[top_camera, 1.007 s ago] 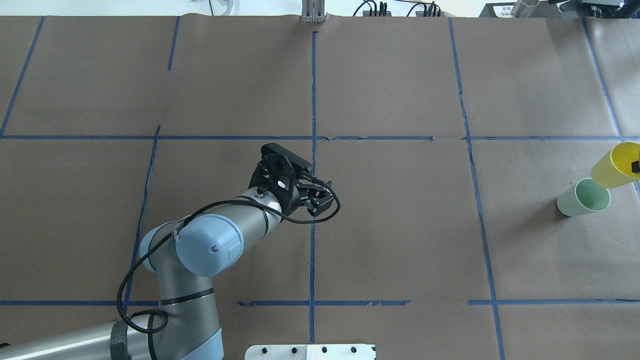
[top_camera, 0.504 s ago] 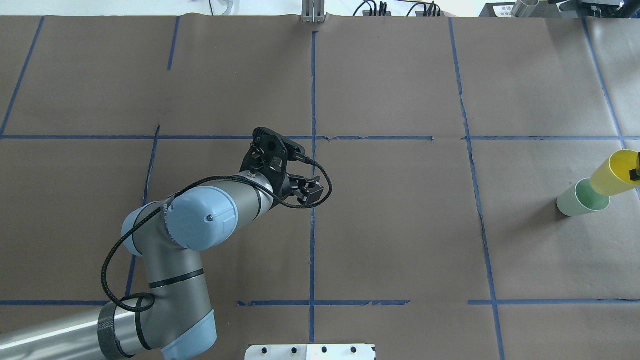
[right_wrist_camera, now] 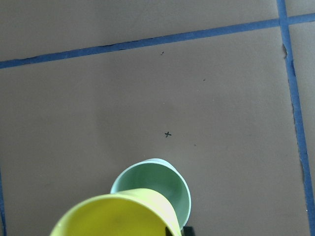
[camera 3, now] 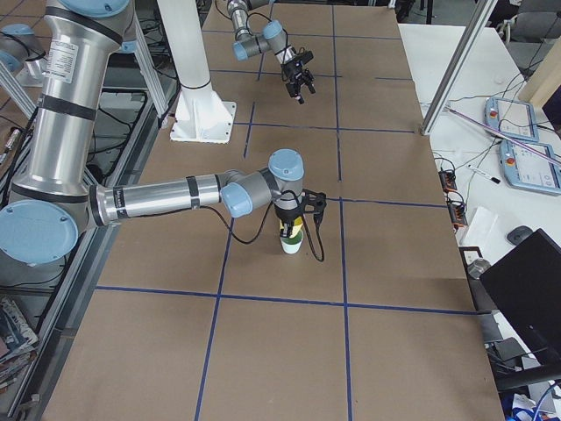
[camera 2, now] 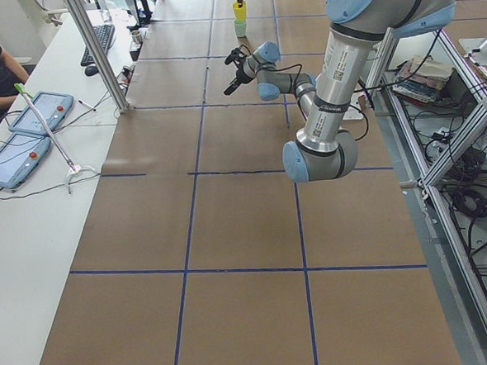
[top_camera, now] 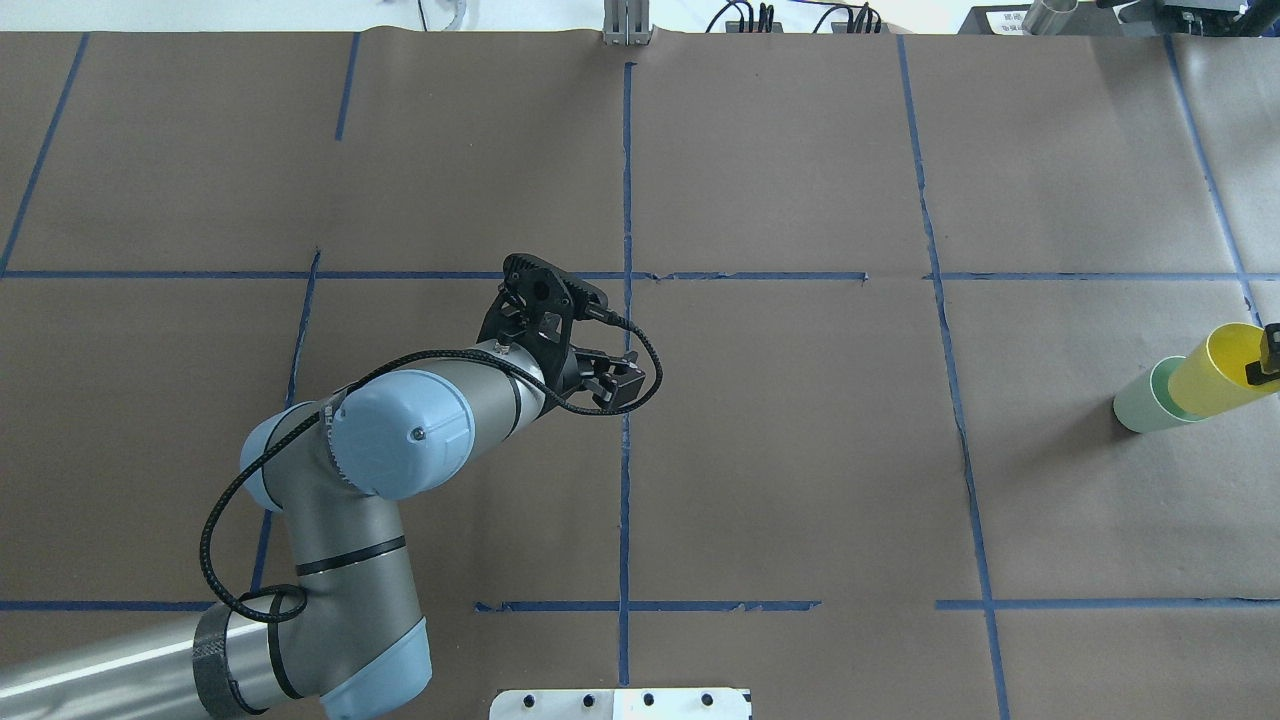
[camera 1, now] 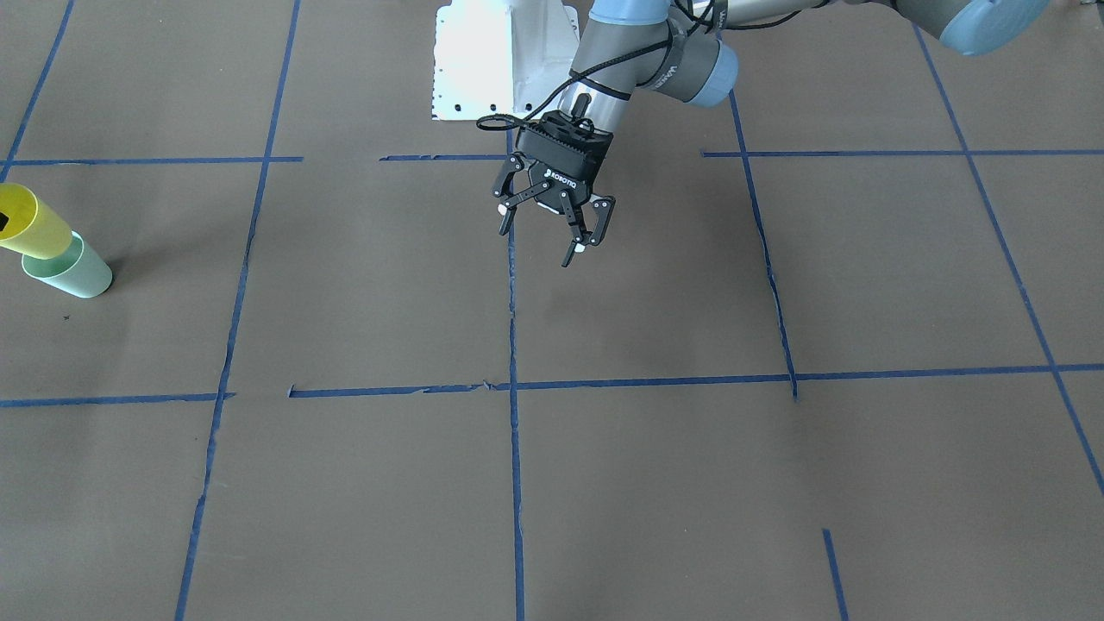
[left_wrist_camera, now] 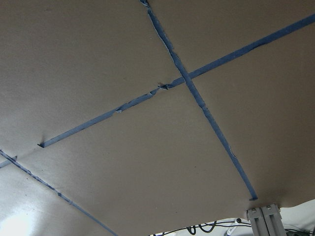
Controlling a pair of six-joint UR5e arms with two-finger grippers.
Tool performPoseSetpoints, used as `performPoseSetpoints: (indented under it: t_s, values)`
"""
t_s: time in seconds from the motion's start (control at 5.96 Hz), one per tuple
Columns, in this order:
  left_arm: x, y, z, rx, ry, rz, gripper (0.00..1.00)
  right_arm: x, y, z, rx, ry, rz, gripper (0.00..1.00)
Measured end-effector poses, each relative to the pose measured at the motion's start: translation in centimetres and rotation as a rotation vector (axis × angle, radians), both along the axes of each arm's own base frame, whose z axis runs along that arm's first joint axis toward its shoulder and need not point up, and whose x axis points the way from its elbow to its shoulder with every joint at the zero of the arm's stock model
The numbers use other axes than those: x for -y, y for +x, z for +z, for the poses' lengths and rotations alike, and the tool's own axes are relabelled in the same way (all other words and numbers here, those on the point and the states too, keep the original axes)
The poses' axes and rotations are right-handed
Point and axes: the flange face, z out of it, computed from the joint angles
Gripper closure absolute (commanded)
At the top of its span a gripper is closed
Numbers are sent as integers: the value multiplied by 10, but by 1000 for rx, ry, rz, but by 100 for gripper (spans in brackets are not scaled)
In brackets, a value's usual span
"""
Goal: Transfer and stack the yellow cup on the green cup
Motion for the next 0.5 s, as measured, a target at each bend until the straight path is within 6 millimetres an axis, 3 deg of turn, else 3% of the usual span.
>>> performPoseSetpoints:
  t_s: [0.34, 0.5]
  values:
    - [0, 0, 1, -7, -9, -3, 0, 0, 0, 2, -5, 7, -4, 90]
    - [0, -1, 1, -9, -12, -4, 0, 1, 0, 4, -8, 7, -5, 70]
